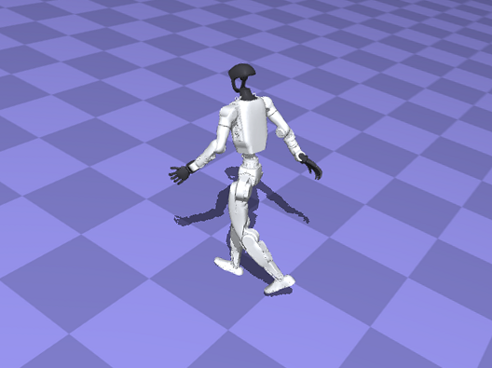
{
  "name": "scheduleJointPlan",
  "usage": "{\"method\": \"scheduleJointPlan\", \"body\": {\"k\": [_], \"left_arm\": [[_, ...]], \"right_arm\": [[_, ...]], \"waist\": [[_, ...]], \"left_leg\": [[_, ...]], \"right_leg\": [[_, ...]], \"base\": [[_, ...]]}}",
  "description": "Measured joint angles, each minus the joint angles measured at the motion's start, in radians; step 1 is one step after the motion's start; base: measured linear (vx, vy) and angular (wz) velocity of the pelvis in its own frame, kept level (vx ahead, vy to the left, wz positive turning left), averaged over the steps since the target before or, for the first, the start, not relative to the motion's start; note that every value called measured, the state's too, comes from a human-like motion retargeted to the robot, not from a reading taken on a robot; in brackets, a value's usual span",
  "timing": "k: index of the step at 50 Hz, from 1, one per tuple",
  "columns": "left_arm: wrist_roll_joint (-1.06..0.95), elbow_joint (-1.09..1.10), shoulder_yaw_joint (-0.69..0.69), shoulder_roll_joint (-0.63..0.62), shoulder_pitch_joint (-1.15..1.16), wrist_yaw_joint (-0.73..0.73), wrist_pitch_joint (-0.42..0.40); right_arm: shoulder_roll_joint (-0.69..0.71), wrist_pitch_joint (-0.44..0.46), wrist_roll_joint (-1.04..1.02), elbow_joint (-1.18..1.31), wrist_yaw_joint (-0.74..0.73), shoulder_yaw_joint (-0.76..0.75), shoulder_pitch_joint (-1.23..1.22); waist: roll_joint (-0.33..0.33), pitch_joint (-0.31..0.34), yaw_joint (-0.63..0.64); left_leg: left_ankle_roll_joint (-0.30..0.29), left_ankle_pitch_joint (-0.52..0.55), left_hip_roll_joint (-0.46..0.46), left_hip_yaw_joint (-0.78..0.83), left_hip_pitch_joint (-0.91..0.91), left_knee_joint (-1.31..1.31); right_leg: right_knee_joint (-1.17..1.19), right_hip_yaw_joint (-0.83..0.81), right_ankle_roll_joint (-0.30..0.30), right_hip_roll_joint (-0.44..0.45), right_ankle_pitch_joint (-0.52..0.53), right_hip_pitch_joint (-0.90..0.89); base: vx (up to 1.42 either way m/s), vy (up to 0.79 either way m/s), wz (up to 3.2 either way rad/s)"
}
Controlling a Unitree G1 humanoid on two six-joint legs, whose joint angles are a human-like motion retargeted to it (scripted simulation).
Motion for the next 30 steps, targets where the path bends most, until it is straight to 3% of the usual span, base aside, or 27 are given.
{"method": "scheduleJointPlan", "body": {"k": [2, 5, 7, 8, 10, 12, 15, 17, 20, 23, 26, 28, 30], "left_arm": [[-0.068, 0.011, 0.011, -0.057, 0.104, -0.093, 0.027], [0.095, 0.138, -0.004, -0.149, 0.231, 0.063, 0.081], [0.275, 0.234, -0.025, -0.208, 0.327, 0.108, 0.176], [0.361, 0.284, -0.046, -0.224, 0.366, 0.077, 0.231], [0.534, 0.361, -0.063, -0.233, 0.469, -0.037, 0.276], [0.636, 0.407, -0.027, -0.217, 0.586, -0.136, 0.236], [0.546, 0.47, 0.095, -0.207, 0.709, -0.135, 0.182], [0.4, 0.526, 0.171, -0.211, 0.717, -0.053, 0.172], [0.28, 0.585, 0.227, -0.205, 0.654, 0.099, 0.16], [0.303, 0.573, 0.2, -0.18, 0.532, 0.148, 0.176], [0.403, 0.489, 0.165, -0.141, 0.388, -0.031, 0.245], [0.492, 0.379, 0.143, -0.107, 0.315, -0.188, 0.25], [0.58, 0.24, 0.099, -0.057, 0.261, -0.25, 0.197]], "right_arm": [[-0.018, -0.019, 0.07, -0.035, 0.076, 0.034, -0.069], [-0.029, -0.073, 0.098, -0.127, 0.103, 0.09, -0.233], [-0.016, -0.102, 0.033, -0.256, 0.069, 0.115, -0.309], [-0.012, -0.12, 0.006, -0.341, 0.055, 0.151, -0.341], [-0.018, -0.178, -0.094, -0.513, 0.07, 0.219, -0.382], [-0.043, -0.276, -0.249, -0.63, 0.081, 0.271, -0.417], [-0.062, -0.355, -0.459, -0.65, -0.057, 0.3, -0.469], [-0.039, -0.321, -0.464, -0.59, -0.169, 0.289, -0.455], [-0.009, -0.294, -0.357, -0.504, -0.218, 0.242, -0.349], [0.014, -0.295, -0.217, -0.426, -0.087, 0.161, -0.19], [0.039, -0.17, -0.162, -0.325, 0.175, 0.167, -0.095], [0.028, -0.089, -0.261, -0.293, 0.4, 0.222, -0.069], [-0.002, -0.075, -0.363, -0.293, 0.647, 0.293, -0.06]], "waist": [[0.024, 0.029, 0.026], [0.052, 0.061, 0.06], [0.035, 0.052, 0.144], [0.02, 0.032, 0.19], [-0.033, -0.019, 0.302], [-0.102, -0.069, 0.403], [-0.178, -0.106, 0.503], [-0.172, -0.08, 0.539], [-0.102, 0.045, 0.553], [-0.016, 0.176, 0.535], [0.016, 0.195, 0.502], [-0.004, 0.134, 0.456], [-0.028, -0.006, 0.389]], "left_leg": [[-0.001, -0.009, 0.048, 0.07, -0.103, 0.26], [0.078, -0.139, 0.183, 0.18, -0.289, 0.594], [0.102, -0.202, 0.228, 0.229, -0.375, 0.658], [0.147, -0.242, 0.221, 0.221, -0.433, 0.654], [0.173, -0.291, 0.201, 0.235, -0.515, 0.567], [0.154, -0.298, 0.175, 0.254, -0.558, 0.372], [0.107, -0.295, 0.155, 0.294, -0.551, -0.04], [0.052, -0.29, 0.155, 0.326, -0.496, -0.291], [-0.021, -0.219, 0.15, 0.278, -0.384, -0.379], [-0.023, -0.37, 0.176, 0.171, -0.261, -0.186], [-0.026, -0.48, 0.204, 0.122, -0.198, -0.098], [-0.03, -0.468, 0.2, 0.125, -0.194, -0.131], [-0.022, -0.405, 0.194, 0.122, -0.257, -0.189]], "right_leg": [[0.135, 0.067, -0.053, 0.036, -0.107, -0.017], [0.267, 0.135, -0.07, 0.074, -0.204, -0.027], [0.268, 0.204, -0.064, 0.07, -0.211, 0.017], [0.241, 0.229, -0.051, 0.058, -0.191, 0.035], [0.176, 0.281, -0.016, 0.012, -0.133, 0.081], [0.101, 0.319, 0.032, -0.045, -0.042, 0.131], [-0.021, 0.347, 0.088, -0.112, 0.11, 0.229], [-0.09, 0.334, 0.096, -0.116, 0.198, 0.339], [-0.084, 0.291, 0.032, -0.076, 0.27, 0.548], [0.224, 0.232, 0.019, -0.001, 0.262, 0.607], [0.712, 0.154, -0.021, 0.016, 0.084, 0.395], [0.928, 0.113, -0.076, -0.025, -0.042, 0.169], [1.002, 0.084, -0.111, -0.063, -0.101, -0.108]], "base": [[0.88, 0.08, -1.94], [0.9, 0.13, -1.54], [0.97, 0.14, -1.68], [0.96, 0.14, -1.5], [0.98, 0.17, -1.45], [1.01, 0.24, -1.26], [1.02, 0.32, -0.65], [1.03, 0.37, 0.14], [1.05, 0.33, 1.04], [1.07, 0.24, 1.47], [1.01, 0.1, 0.85], [0.94, -0.02, 0.26], [0.96, -0.13, 0.18]]}}
